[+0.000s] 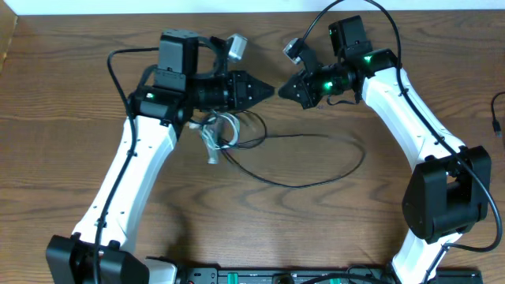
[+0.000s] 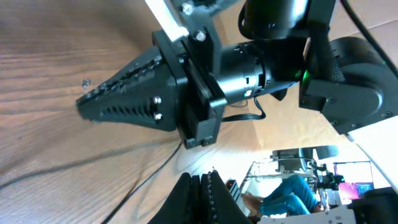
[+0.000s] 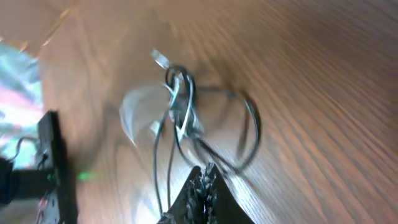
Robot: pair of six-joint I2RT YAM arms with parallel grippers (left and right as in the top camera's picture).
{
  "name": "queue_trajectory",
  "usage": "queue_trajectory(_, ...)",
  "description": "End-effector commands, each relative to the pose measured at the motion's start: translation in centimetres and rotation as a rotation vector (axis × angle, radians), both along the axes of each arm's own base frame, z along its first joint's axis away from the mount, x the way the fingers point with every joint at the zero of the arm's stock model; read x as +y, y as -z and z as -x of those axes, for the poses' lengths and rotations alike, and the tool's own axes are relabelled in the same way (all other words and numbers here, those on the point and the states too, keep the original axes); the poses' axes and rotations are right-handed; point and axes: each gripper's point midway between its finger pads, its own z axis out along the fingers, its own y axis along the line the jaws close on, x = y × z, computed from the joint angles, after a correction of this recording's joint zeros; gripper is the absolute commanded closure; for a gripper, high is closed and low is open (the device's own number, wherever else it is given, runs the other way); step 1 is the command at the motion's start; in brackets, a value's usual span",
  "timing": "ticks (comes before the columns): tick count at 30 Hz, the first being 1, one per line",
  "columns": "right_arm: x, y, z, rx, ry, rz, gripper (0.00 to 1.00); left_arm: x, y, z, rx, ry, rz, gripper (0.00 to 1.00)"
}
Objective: Untangle cables
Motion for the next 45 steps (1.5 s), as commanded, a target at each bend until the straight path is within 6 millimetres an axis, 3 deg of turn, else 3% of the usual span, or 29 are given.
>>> queue_trajectory(1,-1.2,-1.0,-1.1,0.02,0.134,0.05,0.99,1.8,0.1,-0.6,-0.073,-0.018,-0.046,0.92)
queue_trajectory(6,-1.2,-0.4,-0.9,0.02,0.148,0.093,0.83,7.5,6.7,-1.8,0.059,-0.288,-0.44,0.92)
queue_trajectory(8,-1.5,0.0,-1.3,0.024,0.193,0.131,0.8,9.6,8.4,-1.5,0.105,-0.351,-0.565,0.92)
queue_trajectory(11,-1.5,0.3,-1.4,0.013,0.212,0.161,0.73,11.1,10.2,-1.3,0.138,-0.39,-0.656,0.92)
queue_trajectory(22,-1.1,0.4,-1.7,-0.006,0.225,0.18,0.68,11.0,16.8,-2.6,0.271,-0.35,-0.721,0.92)
queue_trajectory(25,-1.3,0.5,-1.8,-0.009,0.239,0.194,0.68,11.9,18.6,-3.0,0.298,-0.414,-0.817,0.92)
queue_trajectory(28,-1.3,0.5,-1.8,-0.01,0.24,0.195,0.67,11.6,19.9,-3.3,0.287,-0.407,-0.871,0.92)
queue_trajectory(34,-1.3,0.5,-1.8,-0.01,0.24,0.195,0.65,10.3,22.9,-5.3,0.282,-0.429,-0.856,0.78)
queue_trajectory(41,-1.3,0.5,-1.9,-0.011,0.24,0.195,0.63,10.3,27.2,-5.5,0.382,-0.482,-0.874,0.76)
queue_trajectory(45,-1.3,0.5,-1.9,-0.012,0.24,0.195,0.63,10.3,27.1,-5.8,0.377,-0.49,-0.867,0.8)
